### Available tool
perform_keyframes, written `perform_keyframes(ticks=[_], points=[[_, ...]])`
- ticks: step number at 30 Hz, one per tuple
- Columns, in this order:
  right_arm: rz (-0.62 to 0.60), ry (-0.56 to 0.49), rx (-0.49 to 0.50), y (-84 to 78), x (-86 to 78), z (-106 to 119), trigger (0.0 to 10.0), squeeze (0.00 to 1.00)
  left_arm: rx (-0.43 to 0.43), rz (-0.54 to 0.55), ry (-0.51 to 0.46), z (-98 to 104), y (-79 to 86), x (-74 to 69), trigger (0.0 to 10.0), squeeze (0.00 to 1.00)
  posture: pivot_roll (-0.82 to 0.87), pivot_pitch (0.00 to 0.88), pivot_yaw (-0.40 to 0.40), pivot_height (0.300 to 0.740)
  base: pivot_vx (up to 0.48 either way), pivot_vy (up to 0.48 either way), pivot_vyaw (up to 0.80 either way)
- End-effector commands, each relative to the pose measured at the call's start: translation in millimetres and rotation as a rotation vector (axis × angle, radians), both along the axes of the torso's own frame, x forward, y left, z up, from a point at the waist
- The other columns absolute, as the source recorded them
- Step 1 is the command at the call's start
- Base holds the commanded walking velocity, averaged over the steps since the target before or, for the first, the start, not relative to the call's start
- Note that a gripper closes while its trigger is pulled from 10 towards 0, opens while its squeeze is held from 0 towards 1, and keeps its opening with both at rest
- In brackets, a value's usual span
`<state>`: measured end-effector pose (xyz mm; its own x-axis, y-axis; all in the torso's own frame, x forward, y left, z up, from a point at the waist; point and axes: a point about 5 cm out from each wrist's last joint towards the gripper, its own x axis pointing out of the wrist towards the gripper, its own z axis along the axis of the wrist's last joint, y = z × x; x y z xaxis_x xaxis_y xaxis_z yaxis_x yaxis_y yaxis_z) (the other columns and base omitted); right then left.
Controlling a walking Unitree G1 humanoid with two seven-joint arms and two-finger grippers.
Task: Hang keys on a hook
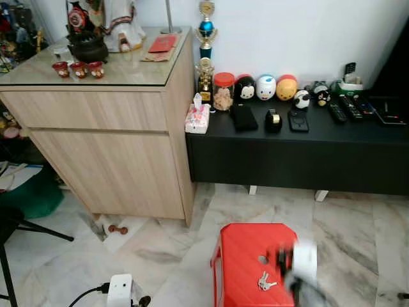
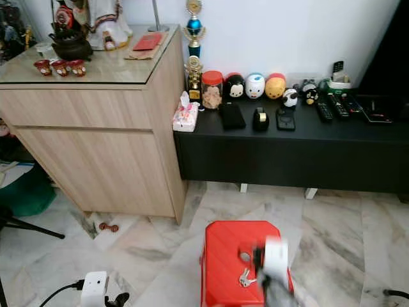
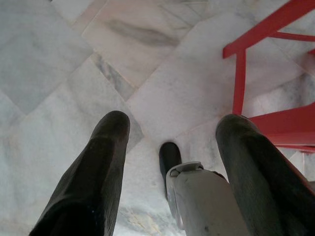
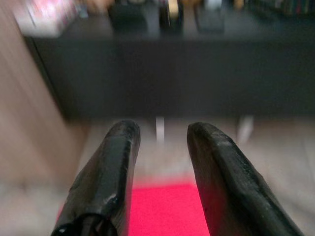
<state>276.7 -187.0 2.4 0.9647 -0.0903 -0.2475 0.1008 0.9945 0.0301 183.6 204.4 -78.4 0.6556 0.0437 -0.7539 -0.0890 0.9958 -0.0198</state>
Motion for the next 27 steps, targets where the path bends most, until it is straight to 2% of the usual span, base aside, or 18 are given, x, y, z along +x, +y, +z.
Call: perform_keyframes(ticks=[1, 7, 13, 14, 19, 25, 27], points=[[-0.006, 0.048, 0.021, 1.3, -15.4, -14, 10.0, 0.00, -0.001, 0.007, 0.007, -1, 2.5, -3.4, 10.0, 0.00, 0.01, 0.009, 0.016, 0.740, 0.000, 0.000, 0.00], [0.009, -0.065, 0.000, 3.0, -6.7, 1, 10.0, 0.00, 0.000, 0.007, 0.006, -1, 2.3, -4.2, 10.0, 0.00, -0.01, 0.007, 0.013, 0.740, 0.000, 0.000, 0.00], [0.070, -0.104, -0.045, 10.5, -11.0, 4, 10.0, 0.00, -0.001, 0.009, 0.003, -1, 2.5, -4.4, 10.0, 0.00, -0.02, 0.004, 0.009, 0.740, 0.000, 0.000, 0.00], [0.118, -0.096, -0.066, 14.7, -14.1, 1, 10.0, 0.00, 0.000, 0.008, 0.004, -1, 2.4, -4.4, 10.0, 0.00, -0.03, 0.003, 0.011, 0.740, 0.000, 0.000, 0.00], [0.136, -0.036, -0.065, 16.8, -18.5, -7, 10.0, 0.00, -0.003, -0.005, 0.005, -2, 0.1, -4.0, 10.0, 0.00, -0.03, 0.000, 0.011, 0.740, 0.000, 0.000, 0.00], [0.092, -0.023, -0.076, 15.1, -7.2, -2, 10.0, 0.00, -0.002, -0.002, 0.002, -1, 0.3, -3.8, 10.0, 0.00, -0.03, 0.000, 0.011, 0.740, 0.000, 0.000, 0.00], [0.101, -0.030, -0.086, 16.0, -3.1, 1, 10.0, 0.00, 0.001, -0.004, 0.004, -2, 0.7, -4.1, 10.0, 0.00, -0.03, 0.000, 0.013, 0.726, 0.000, 0.000, 0.00]])
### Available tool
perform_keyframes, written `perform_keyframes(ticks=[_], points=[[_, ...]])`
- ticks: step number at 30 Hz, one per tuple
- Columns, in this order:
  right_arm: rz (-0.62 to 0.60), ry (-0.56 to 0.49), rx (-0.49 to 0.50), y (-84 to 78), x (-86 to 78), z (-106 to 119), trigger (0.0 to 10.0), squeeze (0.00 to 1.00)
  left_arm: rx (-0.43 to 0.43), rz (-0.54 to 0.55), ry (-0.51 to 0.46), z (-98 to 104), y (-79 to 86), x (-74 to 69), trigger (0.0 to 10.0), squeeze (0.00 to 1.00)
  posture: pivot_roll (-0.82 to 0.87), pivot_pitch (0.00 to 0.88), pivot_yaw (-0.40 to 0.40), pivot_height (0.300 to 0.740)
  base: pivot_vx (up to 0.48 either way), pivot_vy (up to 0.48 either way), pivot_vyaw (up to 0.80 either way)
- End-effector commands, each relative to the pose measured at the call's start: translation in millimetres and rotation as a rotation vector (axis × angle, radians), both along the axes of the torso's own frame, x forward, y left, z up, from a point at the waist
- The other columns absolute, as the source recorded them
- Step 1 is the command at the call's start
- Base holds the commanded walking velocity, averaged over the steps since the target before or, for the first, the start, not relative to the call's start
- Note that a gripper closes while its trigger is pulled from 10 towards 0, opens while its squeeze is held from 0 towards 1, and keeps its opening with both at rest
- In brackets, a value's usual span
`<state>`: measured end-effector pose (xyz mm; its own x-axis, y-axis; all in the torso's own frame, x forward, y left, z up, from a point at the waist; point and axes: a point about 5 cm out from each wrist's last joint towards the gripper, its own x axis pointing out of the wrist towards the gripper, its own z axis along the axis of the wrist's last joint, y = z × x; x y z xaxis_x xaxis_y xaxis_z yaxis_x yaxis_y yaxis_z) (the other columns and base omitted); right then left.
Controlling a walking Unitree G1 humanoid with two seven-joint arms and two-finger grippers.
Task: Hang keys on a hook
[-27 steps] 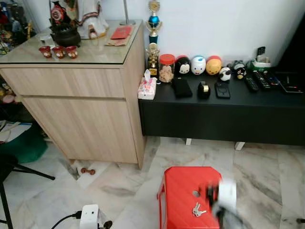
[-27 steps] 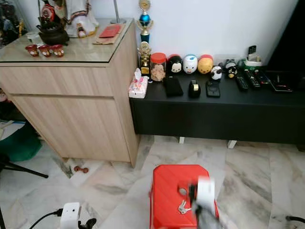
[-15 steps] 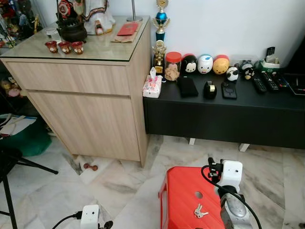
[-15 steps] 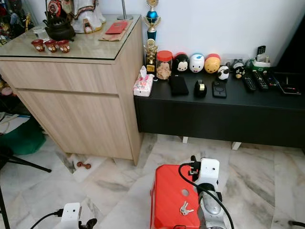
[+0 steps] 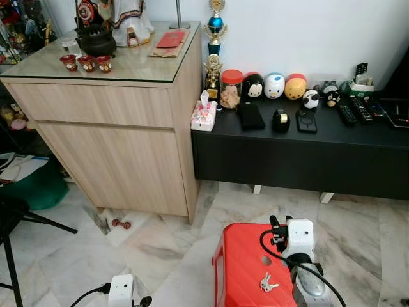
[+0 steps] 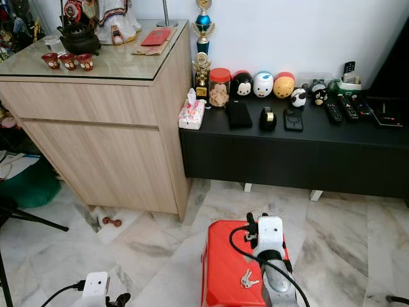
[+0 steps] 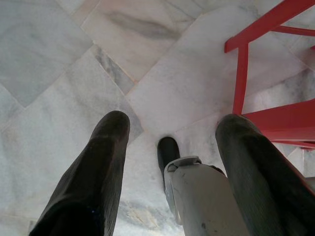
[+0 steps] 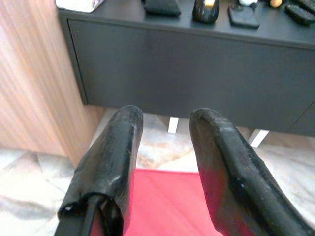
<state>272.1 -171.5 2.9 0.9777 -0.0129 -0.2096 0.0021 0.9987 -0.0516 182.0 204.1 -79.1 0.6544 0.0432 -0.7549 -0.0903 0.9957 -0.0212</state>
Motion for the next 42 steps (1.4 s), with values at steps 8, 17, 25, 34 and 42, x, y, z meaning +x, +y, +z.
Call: perform_keyframes(ticks=[8, 17, 25, 34, 42], points=[[0.011, 0.027, -0.031, -1.6, 2.7, 0.0, 10.0, 0.00, 0.006, -0.010, 0.009, -1.2, 2.2, -3.4, 10.0, 0.00, -0.03, 0.000, 0.015, 0.681, 0.000, 0.000, 0.00], [0.020, 0.035, -0.045, 3.9, 6.1, 1.8, 10.0, 0.00, 0.012, -0.012, 0.012, -0.8, 2.8, -2.4, 10.0, 0.00, -0.03, 0.000, 0.013, 0.631, 0.000, 0.000, 0.00], [0.009, 0.053, -0.040, 3.8, 8.3, 1.7, 10.0, 0.00, 0.017, -0.012, 0.023, -1.4, 2.6, -3.0, 10.0, 0.00, -0.02, 0.000, 0.010, 0.626, 0.000, 0.000, 0.00], [0.017, 0.072, -0.028, 4.9, 7.6, -0.1, 10.0, 0.00, 0.005, -0.010, 0.020, -1.4, 1.6, -2.8, 10.0, 0.00, -0.02, 0.011, 0.011, 0.626, 0.000, 0.000, 0.00], [0.020, 0.089, -0.027, 6.6, 7.0, -1.7, 10.0, 0.00, 0.003, -0.010, 0.014, -0.8, 1.4, -1.7, 10.0, 0.00, -0.01, 0.017, 0.012, 0.626, 0.000, 0.000, 0.00]])
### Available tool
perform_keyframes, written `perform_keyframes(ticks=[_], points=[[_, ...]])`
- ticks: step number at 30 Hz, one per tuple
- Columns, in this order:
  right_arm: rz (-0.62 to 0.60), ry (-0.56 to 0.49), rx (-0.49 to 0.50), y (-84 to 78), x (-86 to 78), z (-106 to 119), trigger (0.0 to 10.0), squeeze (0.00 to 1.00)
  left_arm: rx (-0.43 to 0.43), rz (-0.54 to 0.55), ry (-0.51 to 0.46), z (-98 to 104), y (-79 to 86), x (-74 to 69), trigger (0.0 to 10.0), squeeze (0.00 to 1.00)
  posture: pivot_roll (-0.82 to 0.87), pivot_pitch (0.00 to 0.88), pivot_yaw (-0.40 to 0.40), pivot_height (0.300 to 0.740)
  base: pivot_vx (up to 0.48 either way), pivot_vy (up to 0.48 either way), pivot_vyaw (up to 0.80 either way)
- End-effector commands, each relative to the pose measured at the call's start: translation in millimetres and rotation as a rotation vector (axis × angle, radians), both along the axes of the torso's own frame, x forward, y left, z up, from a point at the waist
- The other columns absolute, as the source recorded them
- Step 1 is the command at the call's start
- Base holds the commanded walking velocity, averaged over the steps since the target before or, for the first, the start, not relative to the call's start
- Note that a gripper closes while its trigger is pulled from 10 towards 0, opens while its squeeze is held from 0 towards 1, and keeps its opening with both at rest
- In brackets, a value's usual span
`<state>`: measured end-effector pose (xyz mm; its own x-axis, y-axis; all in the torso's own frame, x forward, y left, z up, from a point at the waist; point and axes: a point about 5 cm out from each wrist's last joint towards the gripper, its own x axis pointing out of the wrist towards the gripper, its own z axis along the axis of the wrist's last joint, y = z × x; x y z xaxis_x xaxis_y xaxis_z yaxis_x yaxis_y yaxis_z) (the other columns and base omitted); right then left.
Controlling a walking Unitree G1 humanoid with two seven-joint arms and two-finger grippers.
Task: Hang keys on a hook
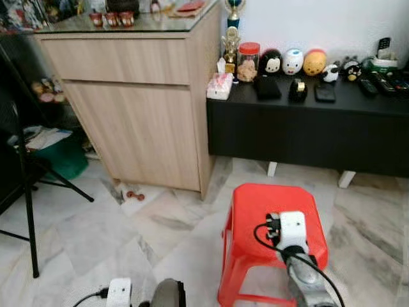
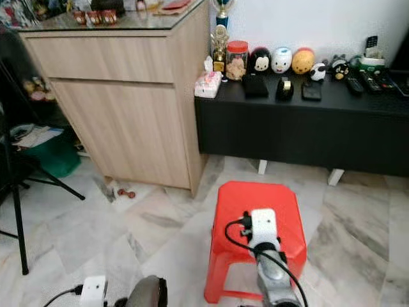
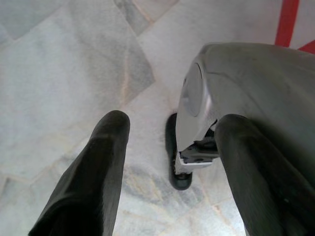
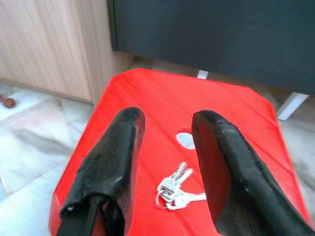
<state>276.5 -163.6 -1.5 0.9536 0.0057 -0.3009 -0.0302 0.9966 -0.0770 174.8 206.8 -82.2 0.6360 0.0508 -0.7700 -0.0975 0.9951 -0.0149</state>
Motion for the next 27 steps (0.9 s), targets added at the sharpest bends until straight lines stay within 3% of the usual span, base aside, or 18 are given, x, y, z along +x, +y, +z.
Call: perform_keyframes(ticks=[1, 7, 10, 20, 27], points=[[-0.005, -0.004, -0.005, -1.3, 2.7, 3, 10.0, 0.00, -0.002, -0.017, -0.009, 2, -1.1, 5.6, 10.0, 0.00, -0.01, 0.017, 0.013, 0.626, 0.000, 0.000, 0.00], [-0.001, 0.038, -0.085, -4.4, 1.5, -2, 10.0, 0.00, 0.015, -0.028, 0.011, 1, 0.5, 4.1, 10.0, 0.00, -0.01, 0.022, 0.014, 0.626, 0.000, 0.000, 0.27], [-0.012, 0.038, -0.065, -4.9, 1.0, -2, 10.0, 0.00, 0.014, -0.030, 0.013, 1, 0.7, 3.6, 10.0, 0.00, -0.01, 0.024, 0.015, 0.626, 0.000, 0.000, 0.74], [-0.046, 0.067, -0.078, -12.5, -2.1, -6, 10.0, 0.00, 0.015, -0.030, 0.044, -2, 2.4, -3.5, 10.0, 0.00, -0.02, 0.025, 0.017, 0.626, 0.000, 0.000, 0.00], [-0.090, 0.088, -0.069, -15.1, -1.2, -8, 10.0, 0.00, 0.023, -0.014, 0.074, -4, 14.3, -12.1, 10.0, 0.00, -0.01, 0.024, 0.008, 0.626, 0.146, 0.000, 0.00]])
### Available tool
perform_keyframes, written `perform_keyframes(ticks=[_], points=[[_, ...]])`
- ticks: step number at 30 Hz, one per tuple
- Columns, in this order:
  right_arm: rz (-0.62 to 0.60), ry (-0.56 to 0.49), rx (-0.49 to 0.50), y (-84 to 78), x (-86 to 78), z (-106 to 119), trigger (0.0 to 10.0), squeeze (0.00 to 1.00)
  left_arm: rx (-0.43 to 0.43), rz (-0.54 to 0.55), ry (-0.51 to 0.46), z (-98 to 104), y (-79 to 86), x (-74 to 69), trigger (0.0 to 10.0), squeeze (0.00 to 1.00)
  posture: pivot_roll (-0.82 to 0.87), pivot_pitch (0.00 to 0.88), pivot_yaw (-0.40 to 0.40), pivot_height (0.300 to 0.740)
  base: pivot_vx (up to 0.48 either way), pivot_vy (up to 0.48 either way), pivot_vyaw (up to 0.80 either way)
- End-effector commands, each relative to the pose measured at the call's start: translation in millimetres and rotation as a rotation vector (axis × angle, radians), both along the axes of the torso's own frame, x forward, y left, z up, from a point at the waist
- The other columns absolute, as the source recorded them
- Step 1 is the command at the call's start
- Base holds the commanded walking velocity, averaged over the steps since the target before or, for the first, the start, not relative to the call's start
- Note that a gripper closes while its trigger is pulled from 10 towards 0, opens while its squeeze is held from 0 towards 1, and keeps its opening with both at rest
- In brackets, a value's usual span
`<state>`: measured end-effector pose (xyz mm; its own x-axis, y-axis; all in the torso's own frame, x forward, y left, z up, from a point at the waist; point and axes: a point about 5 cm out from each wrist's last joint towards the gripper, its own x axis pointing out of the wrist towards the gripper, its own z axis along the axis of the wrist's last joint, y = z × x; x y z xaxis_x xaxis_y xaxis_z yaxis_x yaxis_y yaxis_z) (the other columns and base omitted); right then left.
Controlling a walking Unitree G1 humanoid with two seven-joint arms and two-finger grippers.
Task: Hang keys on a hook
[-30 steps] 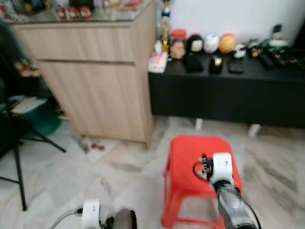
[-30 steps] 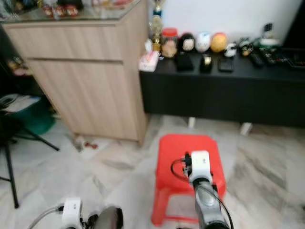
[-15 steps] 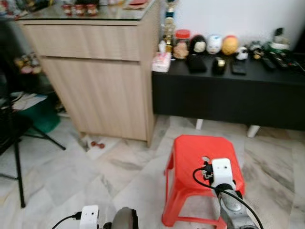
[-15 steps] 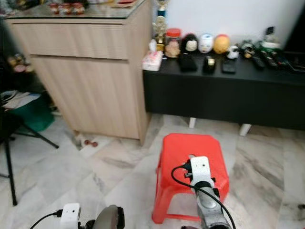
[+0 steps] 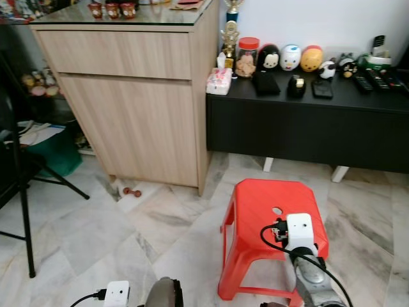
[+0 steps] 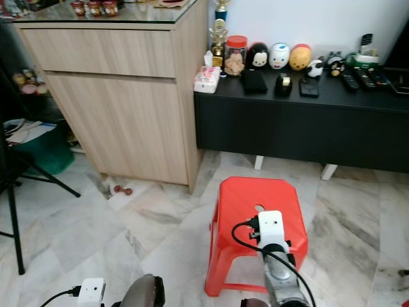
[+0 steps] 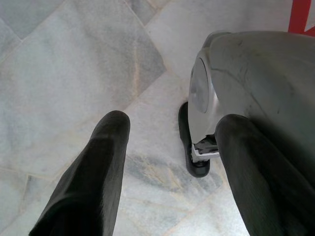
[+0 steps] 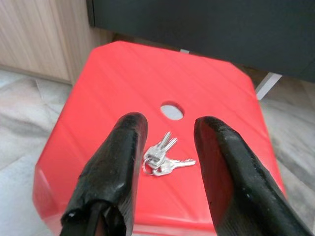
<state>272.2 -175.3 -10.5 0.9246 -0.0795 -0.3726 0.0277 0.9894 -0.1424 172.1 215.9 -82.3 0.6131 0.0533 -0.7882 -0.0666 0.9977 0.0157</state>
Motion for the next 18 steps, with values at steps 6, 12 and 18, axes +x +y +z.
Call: perform_keyframes(ticks=[6, 12, 18], points=[[-0.032, 0.000, 0.004, -2.8, 5.9, 3.6, 10.0, 0.00, -0.001, 0.023, 0.050, -4.0, 9.5, -12.4, 10.0, 0.00, -0.01, 0.024, 0.015, 0.626, 0.266, 0.000, 0.00], [-0.047, 0.003, -0.008, -3.8, 5.9, 3.4, 10.0, 0.00, 0.005, 0.020, 0.054, -3.6, 11.9, -12.7, 10.0, 0.00, -0.01, 0.023, 0.019, 0.626, 0.280, 0.000, 0.00], [-0.042, 0.004, -0.009, -3.0, 5.0, 2.5, 10.0, 0.00, 0.005, 0.019, 0.054, -3.6, 11.5, -12.2, 10.0, 0.00, -0.01, 0.019, 0.019, 0.626, 0.284, 0.000, 0.00]])
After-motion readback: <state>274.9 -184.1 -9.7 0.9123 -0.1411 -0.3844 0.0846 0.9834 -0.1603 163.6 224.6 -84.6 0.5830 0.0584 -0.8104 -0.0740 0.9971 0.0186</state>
